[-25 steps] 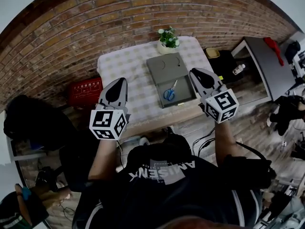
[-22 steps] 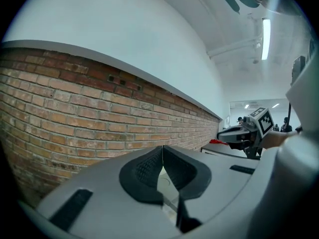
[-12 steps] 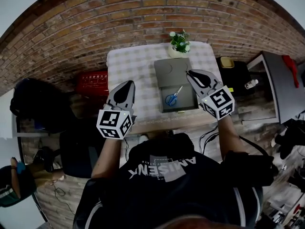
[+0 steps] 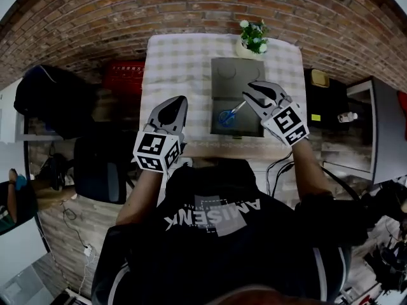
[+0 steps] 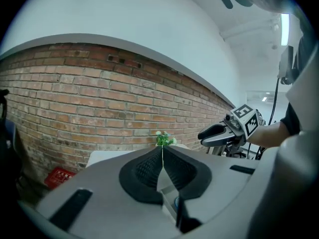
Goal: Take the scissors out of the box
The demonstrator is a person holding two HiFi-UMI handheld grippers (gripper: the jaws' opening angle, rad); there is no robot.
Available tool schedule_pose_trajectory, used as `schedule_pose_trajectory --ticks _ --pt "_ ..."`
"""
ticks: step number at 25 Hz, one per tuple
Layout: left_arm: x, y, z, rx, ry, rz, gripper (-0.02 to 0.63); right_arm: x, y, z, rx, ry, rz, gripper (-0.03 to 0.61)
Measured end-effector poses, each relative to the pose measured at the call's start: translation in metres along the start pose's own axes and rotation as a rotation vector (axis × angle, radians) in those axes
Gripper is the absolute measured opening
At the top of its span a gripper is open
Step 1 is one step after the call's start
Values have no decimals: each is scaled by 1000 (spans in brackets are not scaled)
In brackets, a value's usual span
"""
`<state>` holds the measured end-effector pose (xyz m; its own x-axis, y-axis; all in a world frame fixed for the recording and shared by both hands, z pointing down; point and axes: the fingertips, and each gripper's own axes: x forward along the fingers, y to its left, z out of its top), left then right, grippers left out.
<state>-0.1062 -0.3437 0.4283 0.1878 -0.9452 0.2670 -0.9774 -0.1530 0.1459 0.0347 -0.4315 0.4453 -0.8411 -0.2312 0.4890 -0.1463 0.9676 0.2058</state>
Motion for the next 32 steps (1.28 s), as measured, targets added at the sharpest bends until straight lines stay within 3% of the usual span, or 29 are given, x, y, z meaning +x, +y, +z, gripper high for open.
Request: schedule_pose_trajectory --ticks 9,14,24,27,32 --pt "26 -14 -60 -95 109 60 14 38 27 -67 -86 113 231 137" --pt "39 -23 -96 -97 169 78 14 50 46 -108 -179 224 329 141" --pt "88 -68 -170 75 428 -55 17 68 71 -173 -273 344 447 155" --pt "102 -82 -195 96 501 -99 81 75 67 -193 -351 400 466 164" --pt "123 -98 -231 187 608 -131 88 86 66 -213 -397 429 497 164"
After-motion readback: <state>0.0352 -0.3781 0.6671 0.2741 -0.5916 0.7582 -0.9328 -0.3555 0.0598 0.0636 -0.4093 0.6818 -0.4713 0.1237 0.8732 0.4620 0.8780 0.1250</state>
